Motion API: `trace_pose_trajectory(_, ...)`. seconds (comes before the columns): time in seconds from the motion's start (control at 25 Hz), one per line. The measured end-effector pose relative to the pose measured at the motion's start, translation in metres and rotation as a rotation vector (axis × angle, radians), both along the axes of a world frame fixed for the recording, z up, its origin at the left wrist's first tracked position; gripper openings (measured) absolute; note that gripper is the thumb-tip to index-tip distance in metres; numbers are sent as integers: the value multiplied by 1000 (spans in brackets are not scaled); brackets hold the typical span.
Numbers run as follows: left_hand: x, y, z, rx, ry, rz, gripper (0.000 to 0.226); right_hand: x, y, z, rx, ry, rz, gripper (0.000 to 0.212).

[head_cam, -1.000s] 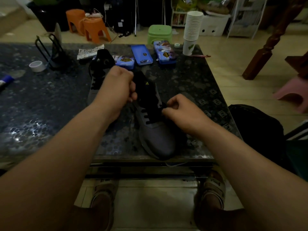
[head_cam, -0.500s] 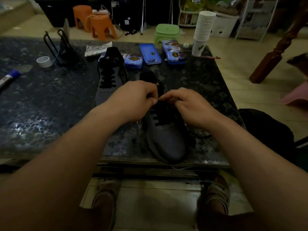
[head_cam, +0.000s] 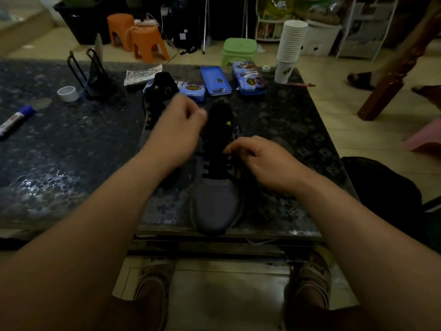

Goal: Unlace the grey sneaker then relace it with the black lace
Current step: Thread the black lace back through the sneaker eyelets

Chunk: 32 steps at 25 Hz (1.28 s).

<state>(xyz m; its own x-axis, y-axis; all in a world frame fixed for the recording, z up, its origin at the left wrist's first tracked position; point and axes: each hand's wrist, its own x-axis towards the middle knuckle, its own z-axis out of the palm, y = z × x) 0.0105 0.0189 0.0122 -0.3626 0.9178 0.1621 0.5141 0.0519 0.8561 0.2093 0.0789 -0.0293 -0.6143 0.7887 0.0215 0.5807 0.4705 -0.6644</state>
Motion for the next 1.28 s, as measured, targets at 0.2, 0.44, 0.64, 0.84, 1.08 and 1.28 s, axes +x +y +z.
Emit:
trace_pose_trajectory(0.2, 1, 2, -6, -243, 737, -425, 11, 4, -5, 4, -118, 196, -55, 41)
trace_pose_trajectory(0.44, 8, 7, 1, -360, 818, -414, 14, 19, -29, -4, -35, 62, -61, 24)
trace_pose_trajectory(0.64, 9, 7, -10, -310, 747, -420, 17, 13, -29, -15, 45, 55, -188, 19)
trace_pose_trajectory(0.84, 11, 8, -15, -240, 570, -369, 21, 4, -18, -21, -44, 44, -210, 13)
trace_pose_trajectory(1.08, 7, 15, -16, -304, 69, -218, 40, 10, -14, -18, -177, 109, -253, 12)
trace_pose_trajectory(1.28, 2, 14, -17, -328, 148, -231, 28, 11, -14, -17, -242, 179, -272, 19)
